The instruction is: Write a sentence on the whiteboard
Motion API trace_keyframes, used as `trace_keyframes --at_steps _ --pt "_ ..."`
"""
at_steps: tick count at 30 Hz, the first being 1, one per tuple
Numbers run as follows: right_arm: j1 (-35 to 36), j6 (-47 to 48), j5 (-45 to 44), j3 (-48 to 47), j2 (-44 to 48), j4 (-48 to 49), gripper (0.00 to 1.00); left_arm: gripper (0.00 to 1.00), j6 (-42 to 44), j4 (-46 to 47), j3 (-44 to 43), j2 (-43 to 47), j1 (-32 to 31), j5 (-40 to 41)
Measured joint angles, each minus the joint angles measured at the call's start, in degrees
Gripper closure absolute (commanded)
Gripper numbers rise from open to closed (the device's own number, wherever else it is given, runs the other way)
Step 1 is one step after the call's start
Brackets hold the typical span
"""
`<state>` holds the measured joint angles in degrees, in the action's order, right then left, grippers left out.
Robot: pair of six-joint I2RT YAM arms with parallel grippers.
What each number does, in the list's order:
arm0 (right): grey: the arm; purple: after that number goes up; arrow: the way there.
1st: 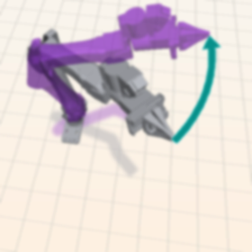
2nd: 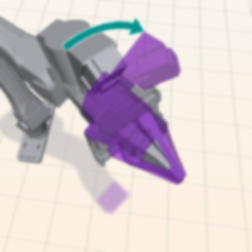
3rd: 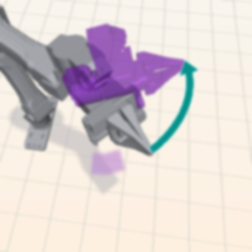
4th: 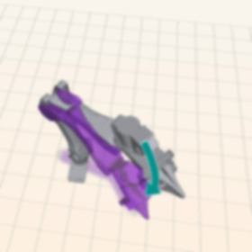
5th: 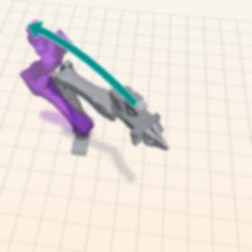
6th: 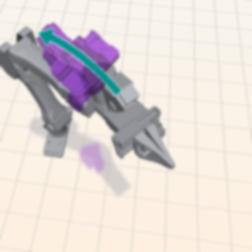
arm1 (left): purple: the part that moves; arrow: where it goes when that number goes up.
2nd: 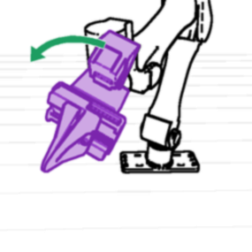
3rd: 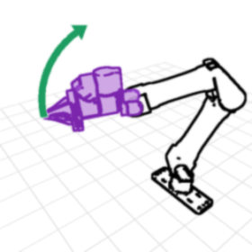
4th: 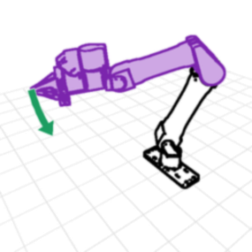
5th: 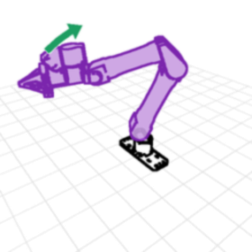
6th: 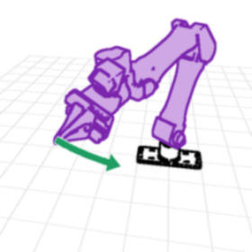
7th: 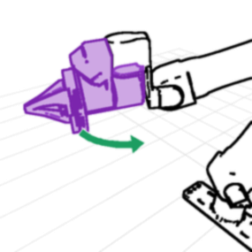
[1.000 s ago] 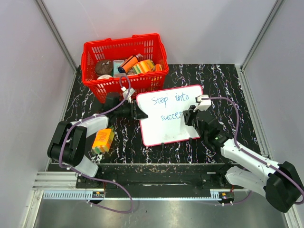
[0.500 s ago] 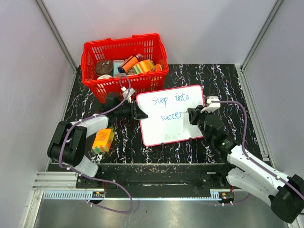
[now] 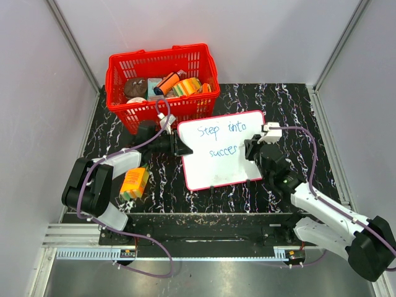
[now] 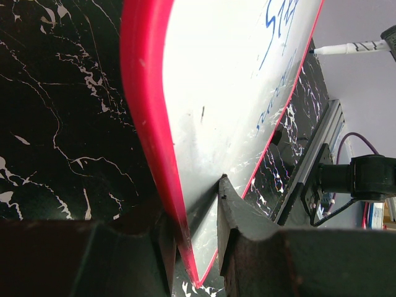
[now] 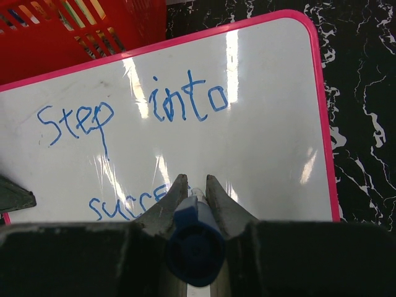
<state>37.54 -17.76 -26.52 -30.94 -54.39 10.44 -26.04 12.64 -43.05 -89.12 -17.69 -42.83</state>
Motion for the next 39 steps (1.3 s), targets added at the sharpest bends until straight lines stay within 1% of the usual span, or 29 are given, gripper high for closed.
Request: trace_keyframes --at_steps 11,24,39 --pt "-0.6 0.2 -0.9 -0.8 -2.8 0.8 1.00 1.00 0.0 0.0 0.0 0.0 0.0 0.0" --pt "-1.2 0.1 -1.0 -0.8 -3.6 1.3 1.00 1.00 0.0 0.0 0.0 0.0 0.0 0.0" --pt "-1.3 0.0 0.9 -1.3 -4.5 2.2 1.00 1.00 0.0 0.0 0.0 0.0 0.0 0.0"
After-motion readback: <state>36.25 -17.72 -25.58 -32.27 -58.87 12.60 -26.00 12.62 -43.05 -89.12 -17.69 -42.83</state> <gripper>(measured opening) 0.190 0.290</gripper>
